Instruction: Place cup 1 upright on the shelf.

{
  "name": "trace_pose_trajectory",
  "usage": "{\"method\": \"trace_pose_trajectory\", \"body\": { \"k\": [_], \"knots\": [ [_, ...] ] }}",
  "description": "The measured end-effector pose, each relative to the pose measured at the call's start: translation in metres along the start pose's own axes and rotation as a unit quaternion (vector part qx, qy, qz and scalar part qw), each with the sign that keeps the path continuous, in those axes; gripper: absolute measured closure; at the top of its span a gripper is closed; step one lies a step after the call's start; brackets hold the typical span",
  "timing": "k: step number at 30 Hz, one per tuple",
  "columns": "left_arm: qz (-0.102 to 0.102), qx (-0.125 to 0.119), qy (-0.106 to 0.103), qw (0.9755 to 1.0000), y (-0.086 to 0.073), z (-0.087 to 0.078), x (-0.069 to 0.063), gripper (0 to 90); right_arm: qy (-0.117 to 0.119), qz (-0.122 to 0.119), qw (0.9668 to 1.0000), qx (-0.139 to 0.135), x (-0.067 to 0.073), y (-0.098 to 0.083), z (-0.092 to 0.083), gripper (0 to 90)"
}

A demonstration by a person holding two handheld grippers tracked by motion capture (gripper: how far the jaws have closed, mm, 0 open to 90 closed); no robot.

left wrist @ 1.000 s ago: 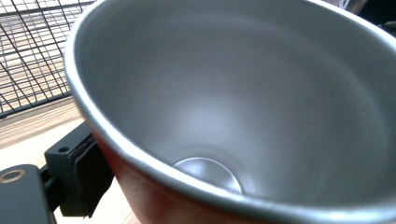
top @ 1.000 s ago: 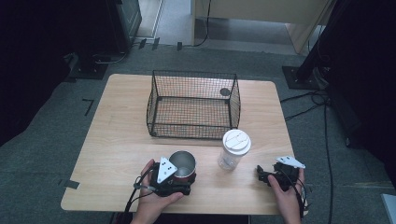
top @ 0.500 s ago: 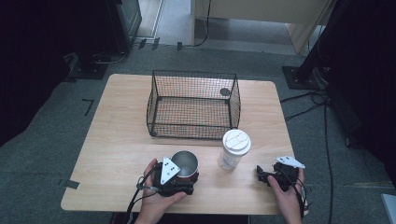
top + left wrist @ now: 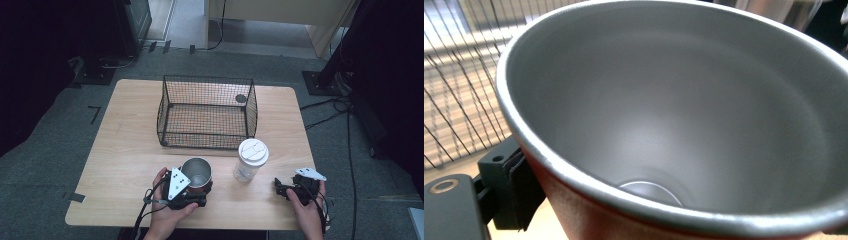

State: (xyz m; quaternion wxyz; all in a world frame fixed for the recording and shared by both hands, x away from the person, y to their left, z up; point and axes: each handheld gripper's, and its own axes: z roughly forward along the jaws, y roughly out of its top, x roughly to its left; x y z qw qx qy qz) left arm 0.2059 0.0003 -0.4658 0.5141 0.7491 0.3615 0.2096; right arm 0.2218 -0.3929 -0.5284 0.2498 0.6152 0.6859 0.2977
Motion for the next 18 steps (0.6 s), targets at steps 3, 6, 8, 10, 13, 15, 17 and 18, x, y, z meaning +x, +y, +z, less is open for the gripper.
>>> {"method": "trace_pose_trajectory", "body": {
  "k": [3,6,8,10,13,15,17,18],
  "knots": [
    [0.003,-0.024,0.006,0.9997,0.007,-0.004,0.003,6.6,0.000,0.000,1.0000,0.000,0.000,0.000,0.000,0.0],
    [0.004,-0.045,0.017,0.9988,0.016,-0.007,0.009,6.7,0.000,0.000,1.0000,0.000,0.000,0.000,0.000,0.0],
    [0.005,-0.055,0.024,0.9982,0.020,-0.008,0.013,6.7,0.000,0.000,1.0000,0.000,0.000,0.000,0.000,0.0],
    [0.007,-0.069,0.033,0.9971,0.026,-0.009,0.017,6.7,0.000,0.000,1.0000,0.000,0.000,0.000,0.000,0.0],
    [0.012,-0.082,0.044,0.9956,0.034,-0.009,0.022,6.7,0.000,0.000,1.0000,0.000,0.000,0.000,0.000,0.0],
    [0.015,-0.099,0.054,0.9936,0.039,-0.009,0.026,6.8,0.000,0.000,1.0000,0.000,0.000,0.000,0.000,0.0],
    [0.021,-0.118,0.065,0.9907,0.044,-0.009,0.029,6.9,0.000,0.000,1.0000,0.000,0.000,0.000,0.000,0.0],
    [0.023,-0.128,0.067,0.9892,0.047,-0.009,0.031,6.9,0.000,0.000,1.0000,0.000,0.000,0.000,0.000,0.0]
  ]
}}
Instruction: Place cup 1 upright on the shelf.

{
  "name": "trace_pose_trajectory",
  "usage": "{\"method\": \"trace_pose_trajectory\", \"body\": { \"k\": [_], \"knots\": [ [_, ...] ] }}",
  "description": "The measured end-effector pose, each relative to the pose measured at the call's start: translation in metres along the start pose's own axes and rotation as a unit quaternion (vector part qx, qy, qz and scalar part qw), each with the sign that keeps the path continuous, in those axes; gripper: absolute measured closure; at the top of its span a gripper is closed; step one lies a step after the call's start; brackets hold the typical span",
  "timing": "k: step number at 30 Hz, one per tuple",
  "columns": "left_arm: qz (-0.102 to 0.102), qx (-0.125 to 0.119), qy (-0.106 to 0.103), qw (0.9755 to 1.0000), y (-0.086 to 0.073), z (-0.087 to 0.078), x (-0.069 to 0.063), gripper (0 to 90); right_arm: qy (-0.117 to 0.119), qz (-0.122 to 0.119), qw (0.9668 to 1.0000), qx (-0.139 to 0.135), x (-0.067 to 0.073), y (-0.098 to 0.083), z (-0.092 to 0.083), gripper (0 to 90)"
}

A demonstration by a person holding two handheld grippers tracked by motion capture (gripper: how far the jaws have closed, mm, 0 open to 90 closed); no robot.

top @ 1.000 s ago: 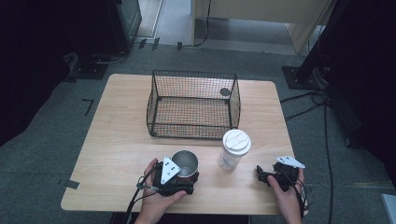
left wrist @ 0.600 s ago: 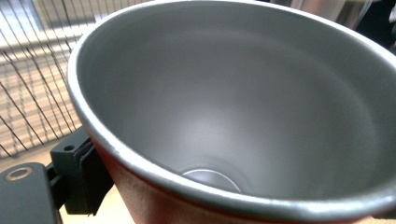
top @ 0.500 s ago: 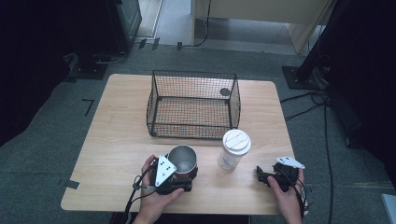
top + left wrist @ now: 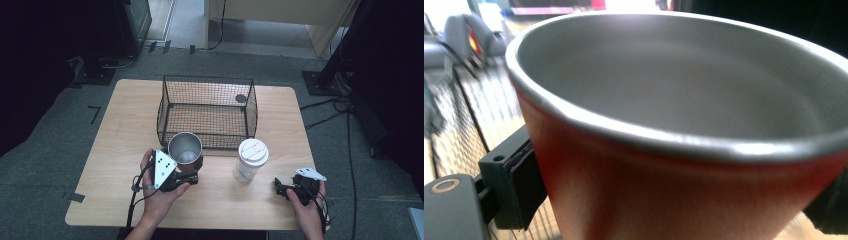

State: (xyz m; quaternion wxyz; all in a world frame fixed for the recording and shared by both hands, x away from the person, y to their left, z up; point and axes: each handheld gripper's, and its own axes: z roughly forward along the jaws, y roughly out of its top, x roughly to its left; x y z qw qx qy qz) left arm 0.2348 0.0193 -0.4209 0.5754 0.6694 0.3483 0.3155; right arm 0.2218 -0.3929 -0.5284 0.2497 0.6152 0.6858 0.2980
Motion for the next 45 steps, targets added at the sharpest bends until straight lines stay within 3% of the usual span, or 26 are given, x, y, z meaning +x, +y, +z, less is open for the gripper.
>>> {"method": "trace_pose_trajectory", "body": {
  "k": [3,7,12,14,25,32,43,45],
  "knots": [
    [0.001,-0.026,0.008,0.9996,0.006,0.003,0.005,7.0,0.000,0.000,1.0000,0.000,0.000,0.000,0.000,0.0],
    [0.011,-0.042,0.029,0.9986,0.014,0.010,0.012,7.1,0.000,0.000,1.0000,0.000,0.000,0.000,0.000,0.0],
    [0.022,-0.073,0.061,0.9952,0.022,0.017,0.021,7.2,0.000,0.000,1.0000,0.001,0.000,0.000,0.000,0.0],
    [0.019,-0.079,0.064,0.9946,0.026,0.022,0.026,7.2,0.002,-0.003,1.0000,0.000,0.000,0.000,0.000,0.0],
    [-0.014,-0.085,0.076,0.9934,0.040,0.056,0.050,7.3,0.006,-0.004,1.0000,0.000,0.001,0.000,0.000,0.0],
    [0.001,-0.091,0.092,0.9916,0.043,0.083,0.060,7.3,0.006,-0.005,1.0000,0.000,0.001,0.000,0.000,0.0],
    [-0.010,-0.094,0.111,0.9894,0.047,0.125,0.065,7.4,0.005,-0.004,1.0000,0.000,0.001,0.000,0.000,0.0],
    [-0.004,-0.097,0.113,0.9888,0.048,0.134,0.066,7.4,0.005,-0.004,1.0000,0.000,0.001,0.000,0.000,0.0]
  ]
}}
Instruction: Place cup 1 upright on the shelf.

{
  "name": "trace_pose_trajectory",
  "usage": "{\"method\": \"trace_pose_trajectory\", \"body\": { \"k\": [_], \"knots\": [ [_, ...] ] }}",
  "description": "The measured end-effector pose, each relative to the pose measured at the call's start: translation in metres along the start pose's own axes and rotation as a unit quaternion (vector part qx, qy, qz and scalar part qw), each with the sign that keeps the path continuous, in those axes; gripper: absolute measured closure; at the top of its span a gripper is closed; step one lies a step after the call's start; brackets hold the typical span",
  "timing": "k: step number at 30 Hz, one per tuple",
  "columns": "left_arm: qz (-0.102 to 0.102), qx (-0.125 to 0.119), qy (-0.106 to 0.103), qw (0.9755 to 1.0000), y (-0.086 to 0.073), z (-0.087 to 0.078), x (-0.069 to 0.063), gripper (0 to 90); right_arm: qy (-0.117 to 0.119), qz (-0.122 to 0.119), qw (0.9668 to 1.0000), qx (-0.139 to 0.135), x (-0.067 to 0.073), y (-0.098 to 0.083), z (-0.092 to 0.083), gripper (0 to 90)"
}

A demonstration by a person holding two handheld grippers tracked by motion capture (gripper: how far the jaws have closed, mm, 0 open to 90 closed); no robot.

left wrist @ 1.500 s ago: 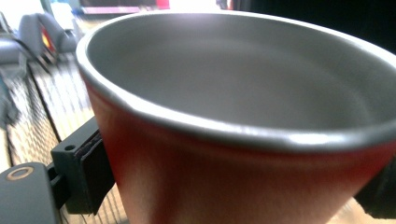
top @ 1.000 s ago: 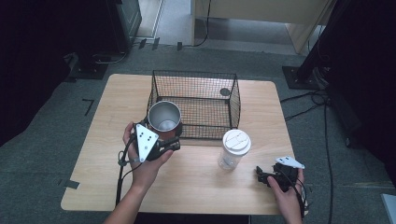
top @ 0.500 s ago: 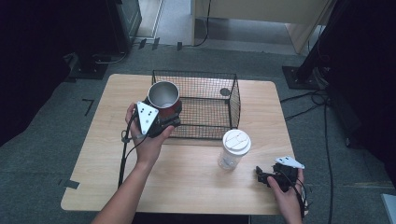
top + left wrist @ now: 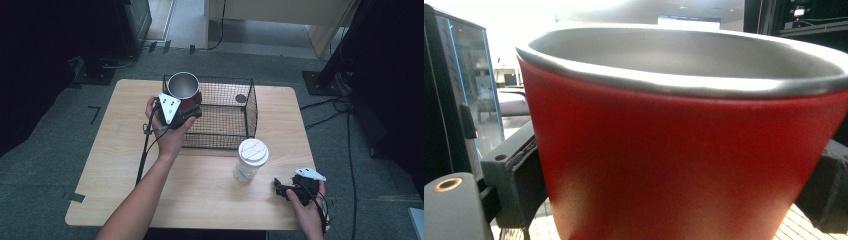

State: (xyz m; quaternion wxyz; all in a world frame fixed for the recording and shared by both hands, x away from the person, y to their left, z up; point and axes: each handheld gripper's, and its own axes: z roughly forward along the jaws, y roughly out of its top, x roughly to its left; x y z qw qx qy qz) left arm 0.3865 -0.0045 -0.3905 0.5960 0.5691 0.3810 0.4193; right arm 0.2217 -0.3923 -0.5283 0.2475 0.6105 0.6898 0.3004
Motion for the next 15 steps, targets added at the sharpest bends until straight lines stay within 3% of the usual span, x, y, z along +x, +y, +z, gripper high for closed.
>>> {"method": "trace_pose_trajectory", "body": {
  "k": [6,15],
  "knots": [
    [0.004,0.004,0.003,1.0000,-0.009,0.018,-0.002,7.4,0.002,-0.002,1.0000,0.001,0.000,0.000,0.000,0.0],
    [0.003,0.038,0.019,0.9991,-0.027,0.045,0.004,7.4,0.004,-0.003,1.0000,0.001,0.000,0.000,0.000,0.0]
  ]
}}
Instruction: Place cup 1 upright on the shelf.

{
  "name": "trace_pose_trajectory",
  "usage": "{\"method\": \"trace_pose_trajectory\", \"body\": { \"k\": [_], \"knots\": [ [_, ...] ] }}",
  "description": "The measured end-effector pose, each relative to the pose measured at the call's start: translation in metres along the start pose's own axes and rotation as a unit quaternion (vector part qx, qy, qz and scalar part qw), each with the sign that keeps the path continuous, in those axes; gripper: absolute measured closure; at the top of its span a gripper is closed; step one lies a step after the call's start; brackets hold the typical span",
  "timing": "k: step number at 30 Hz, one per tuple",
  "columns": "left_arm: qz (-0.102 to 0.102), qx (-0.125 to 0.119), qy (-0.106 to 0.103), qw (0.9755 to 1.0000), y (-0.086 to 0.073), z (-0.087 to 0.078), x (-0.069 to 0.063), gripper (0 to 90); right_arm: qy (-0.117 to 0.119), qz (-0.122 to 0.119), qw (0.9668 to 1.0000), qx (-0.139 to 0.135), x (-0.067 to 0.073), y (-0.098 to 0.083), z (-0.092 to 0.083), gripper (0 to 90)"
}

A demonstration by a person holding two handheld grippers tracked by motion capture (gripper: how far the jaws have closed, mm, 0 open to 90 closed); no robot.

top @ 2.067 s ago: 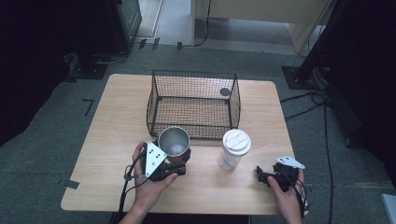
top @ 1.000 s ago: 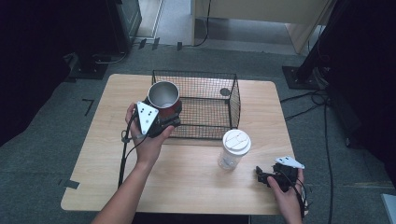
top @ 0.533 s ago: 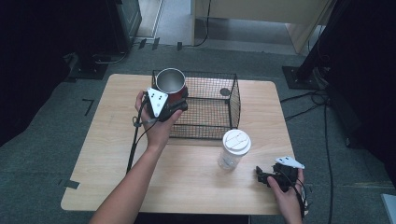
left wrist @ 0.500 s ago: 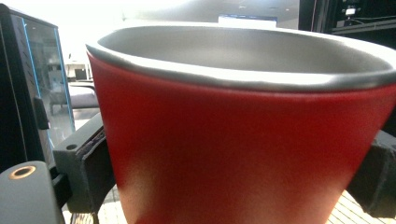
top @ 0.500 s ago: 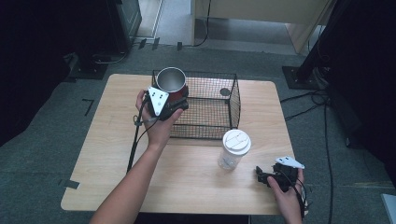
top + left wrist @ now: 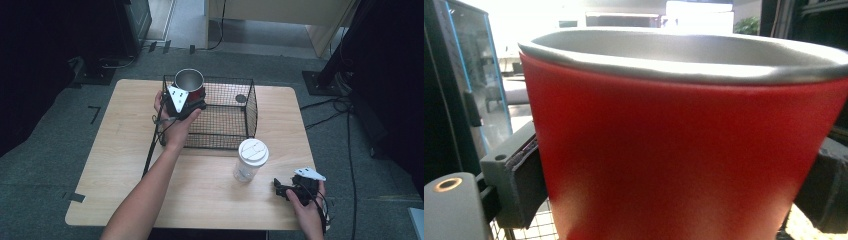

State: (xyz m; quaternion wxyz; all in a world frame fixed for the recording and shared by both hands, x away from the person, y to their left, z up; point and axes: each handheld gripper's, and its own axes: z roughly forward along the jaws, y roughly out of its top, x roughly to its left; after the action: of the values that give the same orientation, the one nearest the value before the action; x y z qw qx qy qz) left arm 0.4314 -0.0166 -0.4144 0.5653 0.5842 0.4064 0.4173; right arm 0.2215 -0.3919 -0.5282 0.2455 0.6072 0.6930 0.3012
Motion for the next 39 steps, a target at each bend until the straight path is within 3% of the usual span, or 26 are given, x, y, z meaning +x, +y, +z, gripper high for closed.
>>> {"method": "trace_pose_trajectory", "body": {
  "k": [5,9,16,20,23,31,37,38,39],
  "knots": [
    [-0.005,0.028,0.009,0.9995,-0.007,0.014,0.004,7.4,0.002,-0.002,1.0000,0.000,0.000,0.000,0.000,0.0],
    [-0.025,0.046,-0.017,0.9985,-0.010,0.020,0.006,7.3,0.002,-0.002,1.0000,0.000,0.000,0.000,0.000,0.0],
    [-0.013,0.081,-0.024,0.9964,-0.016,0.026,0.005,7.4,0.002,-0.003,1.0000,0.000,0.000,0.000,0.000,0.0],
    [-0.008,0.105,-0.016,0.9943,-0.018,0.029,0.004,7.3,0.002,-0.003,1.0000,0.000,0.000,0.000,0.000,0.0],
    [-0.009,0.130,-0.001,0.9915,-0.022,0.032,0.004,7.3,0.002,-0.003,1.0000,0.000,0.000,0.000,0.000,0.0],
    [-0.007,0.176,-0.005,0.9843,-0.025,0.037,0.001,7.3,0.002,-0.002,1.0000,0.000,0.000,0.000,0.000,0.0],
    [-0.003,0.227,0.004,0.9739,-0.029,0.042,0.002,6.1,0.003,-0.004,1.0000,0.000,0.000,0.000,0.000,0.0],
    [-0.003,0.233,0.006,0.9726,-0.030,0.043,0.002,6.0,0.003,-0.004,1.0000,0.000,0.000,0.000,0.000,0.0],
    [-0.013,0.231,0.004,0.9729,-0.029,0.043,0.003,5.9,0.003,-0.004,1.0000,0.000,0.000,0.000,0.000,0.0]
  ]
}}
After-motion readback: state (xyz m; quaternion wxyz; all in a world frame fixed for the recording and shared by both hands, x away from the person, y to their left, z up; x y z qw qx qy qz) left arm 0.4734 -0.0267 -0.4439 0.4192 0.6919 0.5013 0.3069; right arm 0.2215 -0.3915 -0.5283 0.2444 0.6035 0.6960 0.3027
